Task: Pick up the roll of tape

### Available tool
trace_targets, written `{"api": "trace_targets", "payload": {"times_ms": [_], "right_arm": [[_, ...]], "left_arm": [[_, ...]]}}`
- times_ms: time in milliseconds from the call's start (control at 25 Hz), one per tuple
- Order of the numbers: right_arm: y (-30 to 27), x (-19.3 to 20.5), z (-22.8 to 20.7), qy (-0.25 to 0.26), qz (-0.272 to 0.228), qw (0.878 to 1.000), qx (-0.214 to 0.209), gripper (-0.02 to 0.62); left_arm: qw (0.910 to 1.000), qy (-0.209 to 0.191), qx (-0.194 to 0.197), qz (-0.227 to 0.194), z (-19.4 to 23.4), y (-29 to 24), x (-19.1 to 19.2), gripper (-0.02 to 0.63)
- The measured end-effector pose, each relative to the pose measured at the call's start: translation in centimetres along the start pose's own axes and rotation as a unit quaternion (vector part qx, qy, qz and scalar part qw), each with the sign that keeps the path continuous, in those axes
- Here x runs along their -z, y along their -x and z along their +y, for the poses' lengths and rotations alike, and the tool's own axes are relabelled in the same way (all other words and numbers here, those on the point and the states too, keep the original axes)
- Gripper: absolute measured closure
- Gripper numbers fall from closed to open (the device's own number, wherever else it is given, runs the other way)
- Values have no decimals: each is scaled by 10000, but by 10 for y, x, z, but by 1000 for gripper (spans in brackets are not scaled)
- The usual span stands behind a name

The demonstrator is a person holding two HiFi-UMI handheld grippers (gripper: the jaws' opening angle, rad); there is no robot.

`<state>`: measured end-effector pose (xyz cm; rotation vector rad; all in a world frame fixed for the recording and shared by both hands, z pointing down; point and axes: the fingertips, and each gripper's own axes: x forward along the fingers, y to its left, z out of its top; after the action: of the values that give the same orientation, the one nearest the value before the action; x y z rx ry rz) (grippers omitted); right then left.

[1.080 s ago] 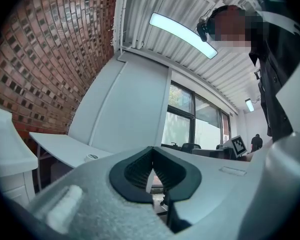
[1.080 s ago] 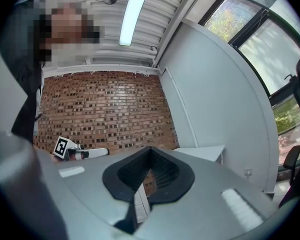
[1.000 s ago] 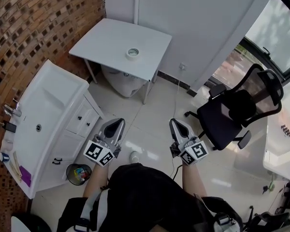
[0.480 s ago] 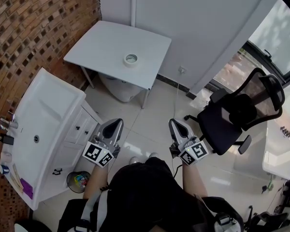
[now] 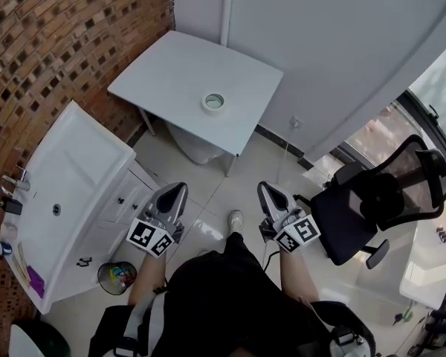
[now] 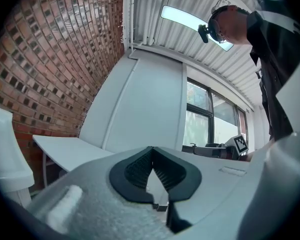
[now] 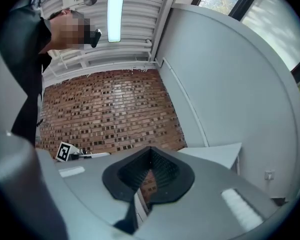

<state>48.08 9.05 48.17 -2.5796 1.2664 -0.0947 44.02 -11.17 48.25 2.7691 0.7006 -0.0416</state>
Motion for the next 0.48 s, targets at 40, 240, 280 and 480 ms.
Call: {"api": "trace_targets", "payload": {"times_ms": [40,240,280,480], "right_arm": [[-6,-2,-11,5,-4,10000,-40,589],[-30,-22,-62,49,-101,9999,-33,589],[-34,-25,-70,48,-116,9999,-41,589],[-40,-40,-119,-95,-199,9998,18,589]], "left_arm": [[10000,-24,-20,-21,2,-11,-1,604],[9999,-108,-9,-90,9,-64,-7,604],[9999,-118,-19,-84,12,-73,-8,604],[9999,-143,14,-25,16,-117,-6,604]]}}
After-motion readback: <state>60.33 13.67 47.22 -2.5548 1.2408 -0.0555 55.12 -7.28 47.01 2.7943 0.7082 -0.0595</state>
